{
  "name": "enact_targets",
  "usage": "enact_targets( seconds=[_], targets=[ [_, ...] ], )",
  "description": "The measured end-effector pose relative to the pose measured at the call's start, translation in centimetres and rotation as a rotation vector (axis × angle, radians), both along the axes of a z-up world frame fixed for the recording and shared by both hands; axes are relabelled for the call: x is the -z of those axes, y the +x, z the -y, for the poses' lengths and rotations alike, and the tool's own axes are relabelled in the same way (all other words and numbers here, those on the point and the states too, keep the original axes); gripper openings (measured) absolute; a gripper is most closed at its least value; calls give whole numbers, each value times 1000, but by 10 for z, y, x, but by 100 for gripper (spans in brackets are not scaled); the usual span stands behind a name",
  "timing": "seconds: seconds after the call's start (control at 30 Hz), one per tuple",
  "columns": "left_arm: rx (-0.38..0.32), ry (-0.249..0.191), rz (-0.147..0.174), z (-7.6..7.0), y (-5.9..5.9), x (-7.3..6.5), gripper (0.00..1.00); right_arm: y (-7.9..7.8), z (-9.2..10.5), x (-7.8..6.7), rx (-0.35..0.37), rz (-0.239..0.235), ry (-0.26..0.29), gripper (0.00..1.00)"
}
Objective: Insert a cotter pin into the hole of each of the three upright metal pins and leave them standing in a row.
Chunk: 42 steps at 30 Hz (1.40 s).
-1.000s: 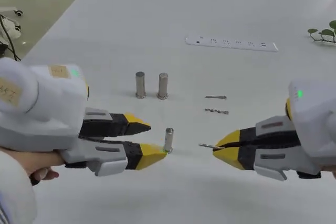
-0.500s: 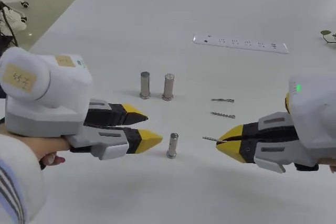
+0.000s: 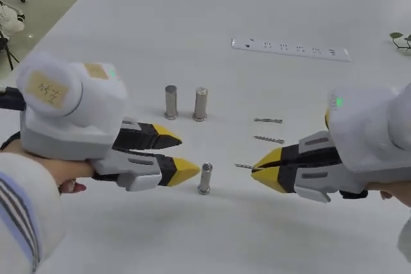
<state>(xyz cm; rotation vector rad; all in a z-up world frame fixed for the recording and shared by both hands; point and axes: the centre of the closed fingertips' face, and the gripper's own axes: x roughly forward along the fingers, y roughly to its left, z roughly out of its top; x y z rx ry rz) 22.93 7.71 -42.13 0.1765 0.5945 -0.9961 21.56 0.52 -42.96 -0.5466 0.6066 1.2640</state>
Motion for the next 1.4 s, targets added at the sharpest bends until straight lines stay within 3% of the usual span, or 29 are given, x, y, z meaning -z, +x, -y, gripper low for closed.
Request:
enact_targets(
  seconds=[0.53,0.8,0.93,1.1,1.4],
  targets=[
    [102,50,-9,20,-5,12,24,-3,-19,14,-39,-29,-1,0],
    [126,62,-21,22,-6,14,18,-4,-27,14,-45,-33,14,0],
    [143,56,-29,25,-9,14,9,-4,-28,15,-45,-36,17,0],
    [153,87,-12,22,-9,18,7,-4,-29,17,-44,-35,11,0],
    [161,91,-17,22,-12,17,6,-6,-32,12,-44,-27,22,0]
  ],
)
